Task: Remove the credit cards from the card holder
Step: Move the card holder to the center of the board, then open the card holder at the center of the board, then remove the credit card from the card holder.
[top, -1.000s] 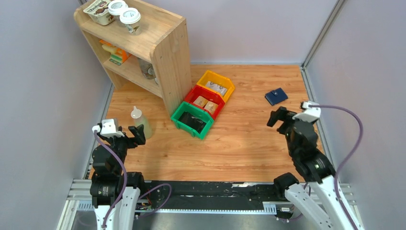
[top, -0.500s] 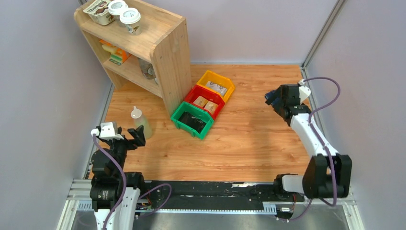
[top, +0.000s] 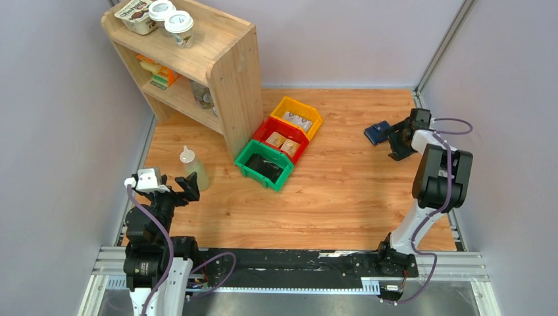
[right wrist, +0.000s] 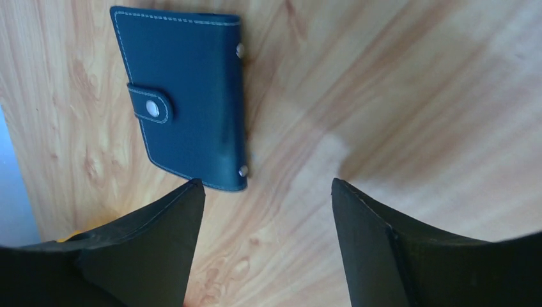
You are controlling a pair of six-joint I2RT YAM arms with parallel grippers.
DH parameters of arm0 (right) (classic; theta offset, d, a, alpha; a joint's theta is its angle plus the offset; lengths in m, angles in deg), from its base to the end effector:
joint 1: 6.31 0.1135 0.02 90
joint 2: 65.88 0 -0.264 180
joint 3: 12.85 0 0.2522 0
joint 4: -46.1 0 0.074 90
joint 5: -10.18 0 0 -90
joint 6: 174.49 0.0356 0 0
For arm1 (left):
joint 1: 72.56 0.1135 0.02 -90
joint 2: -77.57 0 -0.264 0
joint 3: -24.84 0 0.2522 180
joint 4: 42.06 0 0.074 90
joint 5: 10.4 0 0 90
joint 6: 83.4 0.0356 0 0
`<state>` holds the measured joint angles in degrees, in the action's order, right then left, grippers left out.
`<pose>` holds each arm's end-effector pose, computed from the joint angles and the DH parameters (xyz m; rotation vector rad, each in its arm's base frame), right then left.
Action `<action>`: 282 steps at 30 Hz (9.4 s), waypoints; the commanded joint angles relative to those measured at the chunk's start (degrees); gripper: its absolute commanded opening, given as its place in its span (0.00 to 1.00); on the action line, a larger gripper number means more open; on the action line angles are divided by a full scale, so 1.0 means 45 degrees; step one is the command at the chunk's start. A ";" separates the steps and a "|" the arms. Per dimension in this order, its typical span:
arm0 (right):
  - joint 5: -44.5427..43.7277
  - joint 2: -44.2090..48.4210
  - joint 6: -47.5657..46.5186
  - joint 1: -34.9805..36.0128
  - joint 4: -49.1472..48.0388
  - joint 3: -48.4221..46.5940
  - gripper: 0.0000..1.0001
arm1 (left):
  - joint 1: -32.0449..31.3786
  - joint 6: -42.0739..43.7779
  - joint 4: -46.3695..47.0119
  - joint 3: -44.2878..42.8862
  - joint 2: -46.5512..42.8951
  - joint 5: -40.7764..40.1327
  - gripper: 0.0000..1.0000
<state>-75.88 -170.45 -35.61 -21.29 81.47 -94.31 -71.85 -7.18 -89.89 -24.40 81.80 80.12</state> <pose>0.3635 -0.0947 0.1767 1.3634 2.2360 0.3016 0.0445 0.0002 0.3059 -0.1977 1.6110 -0.1832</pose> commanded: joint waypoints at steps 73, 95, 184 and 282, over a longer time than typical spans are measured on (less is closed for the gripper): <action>0.3750 0.9587 -0.2972 0.3898 0.0084 0.9750 0.35 | -1.3244 -0.2953 0.3371 -0.9847 2.2496 -0.0916 0.88; 0.6291 0.8843 -0.2835 0.2665 -0.2966 1.1099 0.06 | -1.3829 -0.3149 0.1555 -1.2446 2.5172 -0.0504 0.78; -0.2185 0.6894 -0.4418 1.0106 0.2973 0.4792 1.00 | -1.3654 -0.8266 0.6299 -0.5476 2.2049 -0.1385 0.08; 0.2833 1.0213 -0.3128 0.8037 -0.0094 0.8717 0.83 | -1.2658 -0.4028 0.4406 -0.4517 2.0545 0.1155 0.00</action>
<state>-65.80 -122.93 -50.21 14.99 84.99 -55.47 -128.73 -27.01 -70.17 -44.45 173.80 85.17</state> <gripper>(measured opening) 0.840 0.093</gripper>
